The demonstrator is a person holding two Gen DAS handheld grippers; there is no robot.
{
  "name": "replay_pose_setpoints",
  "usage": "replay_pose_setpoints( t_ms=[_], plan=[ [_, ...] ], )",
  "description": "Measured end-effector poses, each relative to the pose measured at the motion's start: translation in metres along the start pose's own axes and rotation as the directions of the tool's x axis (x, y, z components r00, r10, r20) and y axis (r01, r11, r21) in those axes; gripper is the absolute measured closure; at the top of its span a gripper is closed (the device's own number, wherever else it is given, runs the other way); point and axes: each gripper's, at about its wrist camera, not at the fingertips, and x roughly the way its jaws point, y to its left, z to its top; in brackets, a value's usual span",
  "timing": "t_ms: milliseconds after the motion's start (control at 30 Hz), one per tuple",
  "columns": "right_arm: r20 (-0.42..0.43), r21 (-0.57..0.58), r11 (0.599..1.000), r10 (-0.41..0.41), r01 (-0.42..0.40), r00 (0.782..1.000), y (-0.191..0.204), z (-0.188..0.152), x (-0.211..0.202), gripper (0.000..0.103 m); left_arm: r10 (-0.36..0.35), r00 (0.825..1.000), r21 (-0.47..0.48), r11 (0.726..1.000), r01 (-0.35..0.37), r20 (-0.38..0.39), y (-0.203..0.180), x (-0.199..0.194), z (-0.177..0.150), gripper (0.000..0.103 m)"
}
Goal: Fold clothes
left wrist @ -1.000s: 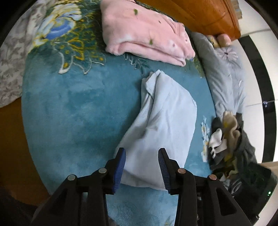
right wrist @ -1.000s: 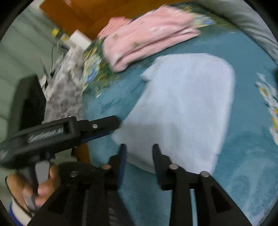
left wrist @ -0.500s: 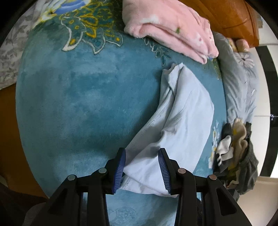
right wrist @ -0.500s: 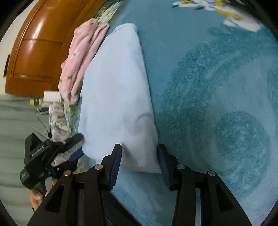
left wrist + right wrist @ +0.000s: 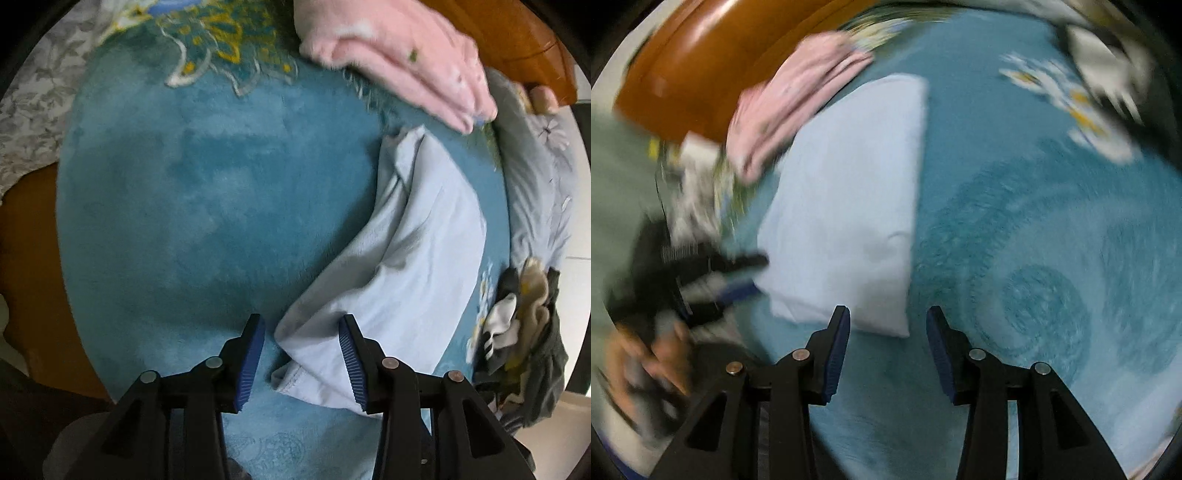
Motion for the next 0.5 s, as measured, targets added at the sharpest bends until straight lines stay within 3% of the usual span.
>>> replay_pose_setpoints(
  t_ms=[133,267,400,500],
  plan=[
    [0.001,-0.167,0.982,-0.092,0.091,0.996,0.032,0.002,0.01,0.058,-0.067,0.998,-0.087,0.994,0.065,-0.013,0.015,0.0,0.001,0.064],
    [0.006,-0.283,0.945,-0.172,0.167,0.985,0.051,0.003,0.02,0.058,-0.084,0.996,-0.059,0.995,0.082,-0.019,0.013,-0.001,0.0,0.095],
    [0.005,-0.32,0.932,-0.177,0.17,0.984,0.05,-0.001,0.016,0.058,-0.102,0.994,0.004,0.995,0.102,0.03,0.008,-0.013,-0.006,0.098],
    [0.011,-0.362,0.917,-0.178,0.17,0.984,0.054,-0.005,0.014,0.058,-0.2,0.977,0.033,0.98,0.198,0.073,0.008,-0.025,-0.007,0.098]
  ],
)
